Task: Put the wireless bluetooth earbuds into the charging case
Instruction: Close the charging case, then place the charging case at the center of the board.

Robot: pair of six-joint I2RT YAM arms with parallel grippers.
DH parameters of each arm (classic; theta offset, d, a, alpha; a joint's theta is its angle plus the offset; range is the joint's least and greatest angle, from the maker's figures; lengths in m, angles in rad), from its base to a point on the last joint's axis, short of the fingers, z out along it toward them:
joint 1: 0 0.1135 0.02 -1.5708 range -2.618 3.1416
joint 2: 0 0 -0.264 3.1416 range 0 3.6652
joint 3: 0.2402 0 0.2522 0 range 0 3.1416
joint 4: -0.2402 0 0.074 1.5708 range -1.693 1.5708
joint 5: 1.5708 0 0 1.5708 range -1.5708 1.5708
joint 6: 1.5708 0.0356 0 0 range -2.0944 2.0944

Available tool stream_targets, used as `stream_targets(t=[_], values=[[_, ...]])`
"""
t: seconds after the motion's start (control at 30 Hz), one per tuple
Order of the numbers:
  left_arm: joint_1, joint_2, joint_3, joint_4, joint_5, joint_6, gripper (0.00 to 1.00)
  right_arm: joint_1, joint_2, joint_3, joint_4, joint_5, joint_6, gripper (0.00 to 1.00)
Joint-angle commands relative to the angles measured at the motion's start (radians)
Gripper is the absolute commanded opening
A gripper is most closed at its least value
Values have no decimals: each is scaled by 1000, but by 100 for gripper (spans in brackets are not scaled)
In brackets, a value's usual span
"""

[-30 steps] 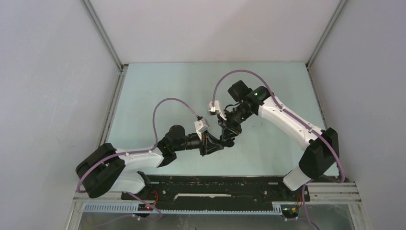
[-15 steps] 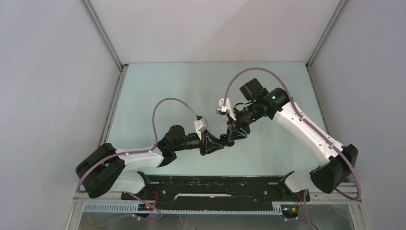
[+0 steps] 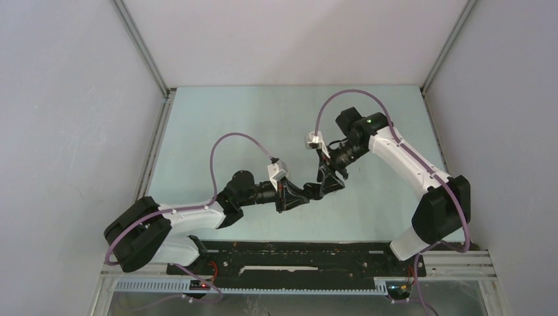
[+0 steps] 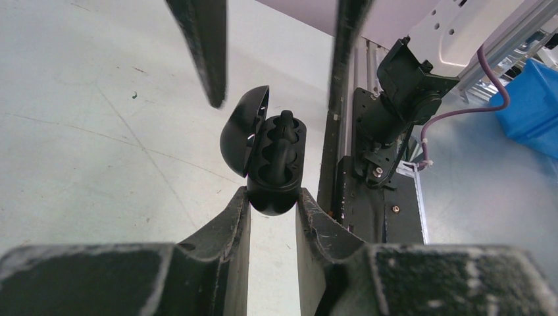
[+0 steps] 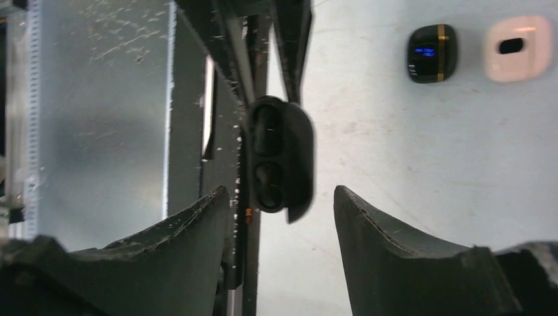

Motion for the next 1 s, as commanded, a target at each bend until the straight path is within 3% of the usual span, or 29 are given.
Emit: stream_targets(t=[0.0, 0.23, 0.37, 0.43, 0.5, 0.53, 0.57, 0.63, 0.83, 0.97], values=[[-5, -13, 39, 44, -46, -21, 0, 31, -14, -7, -119, -105, -92, 63], [-2, 40, 76, -15, -124, -52, 0, 24, -196, -32, -61, 56, -2, 65], [-5, 63, 83, -14, -109, -75, 0, -174, -322, -132, 262, 269, 202, 65], [-5, 85, 90, -15, -130, -95, 0, -316, -349, -211, 468, 314, 393, 66], [-5, 120, 109, -24, -145, -131, 0, -463, -345, -292, 591, 207, 578, 70], [-5, 143, 132, -35, -148, -163, 0, -536, -330, -327, 634, 135, 654, 90], [-5, 179, 151, -46, -150, -189, 0, -588, -311, -375, 675, 85, 724, 99], [-5, 234, 198, -68, -140, -240, 0, -656, -256, -429, 735, 18, 837, 100], [-7, 408, 370, -186, -136, -361, 1, -750, -183, -422, 696, 22, 804, 100], [-8, 510, 518, -346, -127, -380, 10, -749, -175, -422, 678, 2, 796, 100]])
